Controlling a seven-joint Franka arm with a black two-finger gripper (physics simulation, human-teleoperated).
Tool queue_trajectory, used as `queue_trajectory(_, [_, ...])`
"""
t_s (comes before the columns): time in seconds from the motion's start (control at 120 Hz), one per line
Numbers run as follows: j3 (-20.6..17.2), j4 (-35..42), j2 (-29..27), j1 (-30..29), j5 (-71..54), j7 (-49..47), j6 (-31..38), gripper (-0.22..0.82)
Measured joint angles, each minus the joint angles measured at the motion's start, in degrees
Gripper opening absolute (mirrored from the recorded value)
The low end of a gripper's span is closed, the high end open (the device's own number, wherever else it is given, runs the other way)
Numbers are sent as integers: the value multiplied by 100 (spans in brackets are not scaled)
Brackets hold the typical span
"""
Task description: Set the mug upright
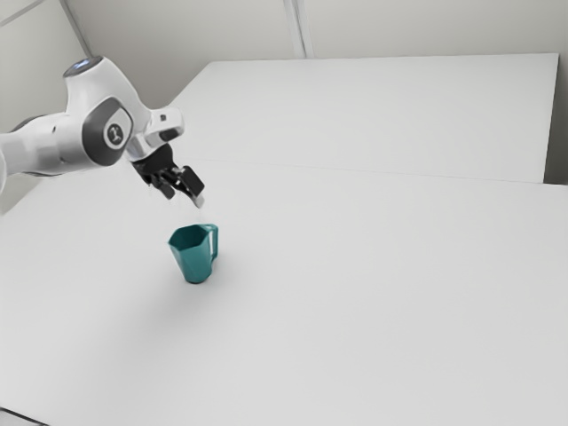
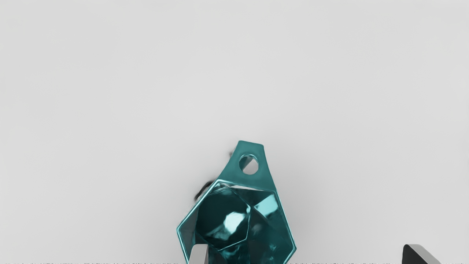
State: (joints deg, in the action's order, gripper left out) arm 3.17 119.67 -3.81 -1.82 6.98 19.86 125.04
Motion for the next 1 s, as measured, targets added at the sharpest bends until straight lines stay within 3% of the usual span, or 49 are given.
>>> queue_trajectory(0.483, [43, -2966, 1152, -77, -376, -82, -2228, 60])
queue_trajectory(1.0, [15, -3131, 1149, -69, -474, -109, -2765, 60])
